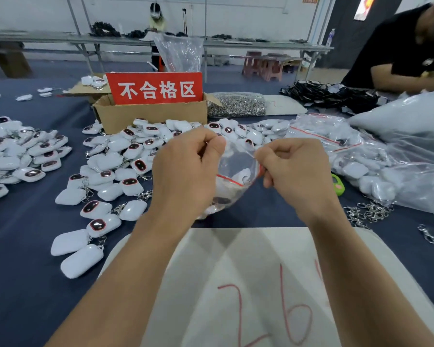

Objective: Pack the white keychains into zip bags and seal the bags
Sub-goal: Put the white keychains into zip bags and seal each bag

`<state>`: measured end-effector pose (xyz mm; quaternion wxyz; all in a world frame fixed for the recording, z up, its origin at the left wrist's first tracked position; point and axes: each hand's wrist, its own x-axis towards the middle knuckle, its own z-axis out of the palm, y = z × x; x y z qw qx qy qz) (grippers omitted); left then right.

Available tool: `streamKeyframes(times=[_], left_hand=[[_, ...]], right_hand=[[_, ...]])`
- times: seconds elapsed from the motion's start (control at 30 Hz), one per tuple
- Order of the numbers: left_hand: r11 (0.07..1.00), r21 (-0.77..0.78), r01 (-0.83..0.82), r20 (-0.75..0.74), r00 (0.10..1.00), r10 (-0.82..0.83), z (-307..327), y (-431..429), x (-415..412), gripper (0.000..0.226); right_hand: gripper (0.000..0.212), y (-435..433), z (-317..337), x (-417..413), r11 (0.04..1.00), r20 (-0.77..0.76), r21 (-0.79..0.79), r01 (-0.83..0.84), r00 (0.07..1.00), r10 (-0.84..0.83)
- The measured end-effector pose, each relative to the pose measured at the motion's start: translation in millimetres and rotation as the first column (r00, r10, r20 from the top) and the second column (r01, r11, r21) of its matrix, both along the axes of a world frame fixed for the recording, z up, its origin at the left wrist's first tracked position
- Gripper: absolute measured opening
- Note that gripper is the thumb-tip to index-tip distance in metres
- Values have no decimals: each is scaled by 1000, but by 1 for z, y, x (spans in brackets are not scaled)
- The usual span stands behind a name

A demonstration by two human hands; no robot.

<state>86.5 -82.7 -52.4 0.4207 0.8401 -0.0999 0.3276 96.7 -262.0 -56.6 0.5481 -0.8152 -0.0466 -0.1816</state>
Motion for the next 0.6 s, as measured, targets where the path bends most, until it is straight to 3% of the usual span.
streamKeyframes(times=[0.13,0.33,0.47,0.53,0.6], left_hand=[[1000,-17,20,-52,998,-21,41,18,13,22],[995,-88,38,-340,938,-65,23,22,26,15],[890,-429,152,-288,911,-294,-7,12,18,25],[859,-428,280,-242,881,-407,-23,3,9,37],[846,-441,299,-193,889,-415,-33,-7,2,31]], right_hand=[[20,8,31,7,988,71,153,-18,997,7],[29,9,6,14,925,-24,380,-5,1000,15],[32,10,-19,14,836,-50,546,60,998,-39],[33,5,-23,12,798,-42,599,73,997,-59],[37,-1,-27,9,777,-34,628,46,999,-32]])
